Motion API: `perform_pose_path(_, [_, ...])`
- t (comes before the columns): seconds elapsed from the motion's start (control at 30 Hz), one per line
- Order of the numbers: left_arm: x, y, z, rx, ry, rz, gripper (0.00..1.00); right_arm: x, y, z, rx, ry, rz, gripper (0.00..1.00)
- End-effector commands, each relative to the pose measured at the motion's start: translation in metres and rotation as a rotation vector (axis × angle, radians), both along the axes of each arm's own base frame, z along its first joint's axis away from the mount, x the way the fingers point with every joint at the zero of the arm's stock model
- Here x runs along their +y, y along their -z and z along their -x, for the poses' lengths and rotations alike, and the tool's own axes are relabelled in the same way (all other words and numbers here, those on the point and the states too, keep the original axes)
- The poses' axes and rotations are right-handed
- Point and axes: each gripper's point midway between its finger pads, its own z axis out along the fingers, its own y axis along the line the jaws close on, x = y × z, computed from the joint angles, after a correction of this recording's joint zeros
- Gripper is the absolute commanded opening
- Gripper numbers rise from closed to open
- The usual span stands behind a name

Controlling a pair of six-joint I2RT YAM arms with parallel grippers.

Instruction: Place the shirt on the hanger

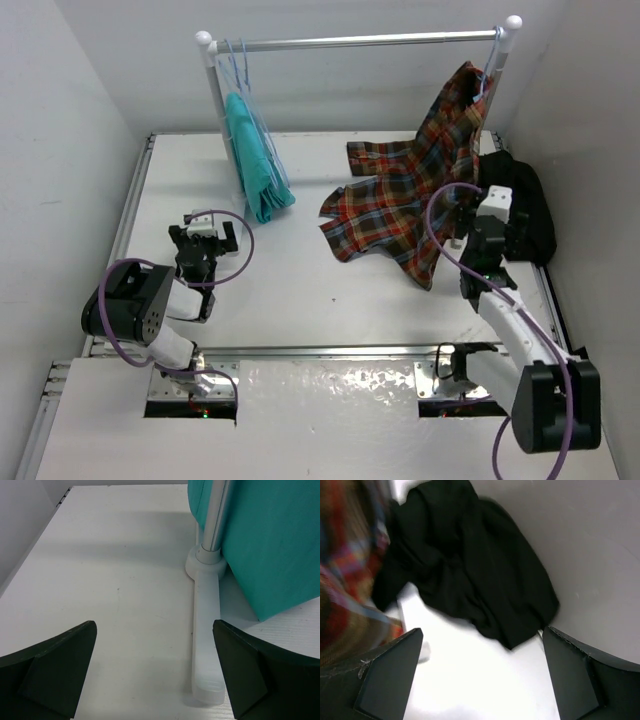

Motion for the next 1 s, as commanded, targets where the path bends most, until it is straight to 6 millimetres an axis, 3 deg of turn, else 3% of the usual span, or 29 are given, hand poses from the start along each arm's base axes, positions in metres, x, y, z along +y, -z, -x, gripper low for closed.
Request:
perform_pose_path(0.0, [0.004,-0.022,-0.008,-0.079,-0.015,0.024,1.0,-0.022,0.017,0.021,0.124,0.077,-0.063,0.99])
perform_pose_path(0.03, [0.003,-0.022,-0.008,-0.079,-0.013,0.023,1.0,-0.024,0.008,0.015,0.104,0.076,-0.104,0.99])
perform_pose_path(0.07, [0.003,-0.022,-0.008,-0.081,-0.013,0.023,1.0,-0.033,0.014,0.019,0.116,0.107,-0.172,0.99])
perform_pose_path(0.1, [0.004,-0.022,-0.008,-0.079,-0.015,0.023,1.0,-0.028,0.02,0.012,0.132,0.058,-0.235,0.99])
perform_pose_path(0.13, [0.003,-0.022,-0.007,-0.079,-0.013,0.023,1.0,-0.03,0.01,0.004,0.105,0.053,-0.274,0.99])
perform_pose_path(0.2, [0.004,-0.022,-0.008,-0.079,-0.015,0.023,1.0,-0.033,0.017,-0.002,0.104,0.051,-0.409,0.99])
perform_pose_path(0.3, [0.003,-0.022,-0.008,-0.079,-0.013,0.023,1.0,-0.033,0.029,-0.002,0.129,0.035,-0.477,0.99])
perform_pose_path(0.5, [0.003,-0.022,-0.008,-0.079,-0.013,0.023,1.0,-0.045,0.075,0.038,0.157,0.192,-0.586,0.99])
perform_pose_path(0.57, [0.004,-0.022,-0.008,-0.081,-0.015,0.023,1.0,-0.055,0.08,0.038,0.109,0.272,-0.65,0.98])
perform_pose_path(0.6, [0.003,-0.023,-0.008,-0.082,-0.013,0.023,1.0,-0.061,0.071,0.028,0.09,0.279,-0.649,0.96])
perform_pose_path(0.63, [0.004,-0.022,-0.008,-0.079,-0.015,0.023,1.0,-0.061,0.083,0.02,0.142,0.283,-0.673,0.93])
perform_pose_path(0.67, [0.003,-0.022,-0.008,-0.081,-0.013,0.023,1.0,-0.062,0.085,0.012,0.176,0.266,-0.682,0.84])
perform_pose_path(0.7, [0.003,-0.021,-0.008,-0.078,-0.013,0.023,1.0,-0.071,0.061,-0.013,0.157,0.244,-0.667,0.82])
perform_pose_path(0.77, [0.003,-0.021,-0.008,-0.078,-0.013,0.023,1.0,-0.077,0.073,-0.016,0.272,0.312,-0.696,0.81])
perform_pose_path(0.8, [0.003,-0.022,-0.008,-0.079,-0.013,0.023,1.0,-0.09,0.08,-0.027,0.304,0.365,-0.686,0.82])
perform_pose_path(0.9, [0.004,-0.022,-0.008,-0.081,-0.015,0.024,1.0,-0.094,0.11,-0.029,0.333,0.459,-0.71,0.93])
perform_pose_path(0.97, [0.003,-0.021,-0.007,-0.078,-0.013,0.023,1.0,-0.1,0.118,-0.036,0.259,0.507,-0.716,0.99])
